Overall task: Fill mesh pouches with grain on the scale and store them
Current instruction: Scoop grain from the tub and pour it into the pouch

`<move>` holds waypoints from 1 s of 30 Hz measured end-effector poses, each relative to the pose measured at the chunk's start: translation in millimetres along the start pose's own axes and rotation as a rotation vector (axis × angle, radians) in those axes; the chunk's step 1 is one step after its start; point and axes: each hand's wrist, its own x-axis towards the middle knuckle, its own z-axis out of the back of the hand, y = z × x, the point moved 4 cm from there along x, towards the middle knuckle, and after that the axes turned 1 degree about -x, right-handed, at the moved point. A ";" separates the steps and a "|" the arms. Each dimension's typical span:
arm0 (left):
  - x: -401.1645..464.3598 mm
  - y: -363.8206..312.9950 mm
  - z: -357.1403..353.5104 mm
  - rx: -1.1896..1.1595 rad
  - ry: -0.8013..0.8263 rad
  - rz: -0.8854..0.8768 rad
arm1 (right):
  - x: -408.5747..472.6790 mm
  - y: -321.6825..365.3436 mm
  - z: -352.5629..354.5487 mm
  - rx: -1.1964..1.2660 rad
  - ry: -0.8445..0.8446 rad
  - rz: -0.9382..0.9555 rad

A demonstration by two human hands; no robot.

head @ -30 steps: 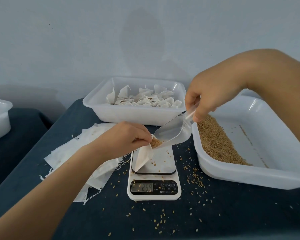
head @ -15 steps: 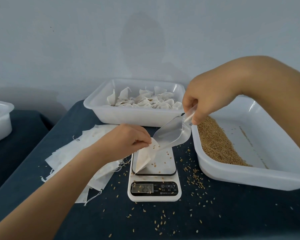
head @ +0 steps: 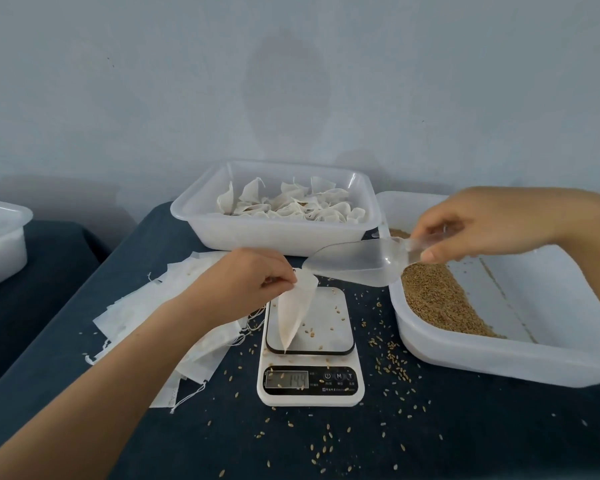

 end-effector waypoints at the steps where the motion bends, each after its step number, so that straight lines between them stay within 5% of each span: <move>1: 0.0 0.9 0.2 0.005 -0.004 0.013 | -5.7 -8.8 -3.3 0.082 -0.020 -0.009; 8: 11.5 4.9 2.2 0.087 -0.105 0.163 | -14.3 -96.6 -31.4 0.385 -0.380 -0.358; 15: 31.0 4.7 -9.2 0.192 -0.083 0.296 | 19.3 -148.5 -73.7 0.074 -0.143 -0.699; 30: 34.4 9.1 -34.0 0.087 0.010 0.227 | 31.1 -155.0 -111.1 0.008 0.078 -0.690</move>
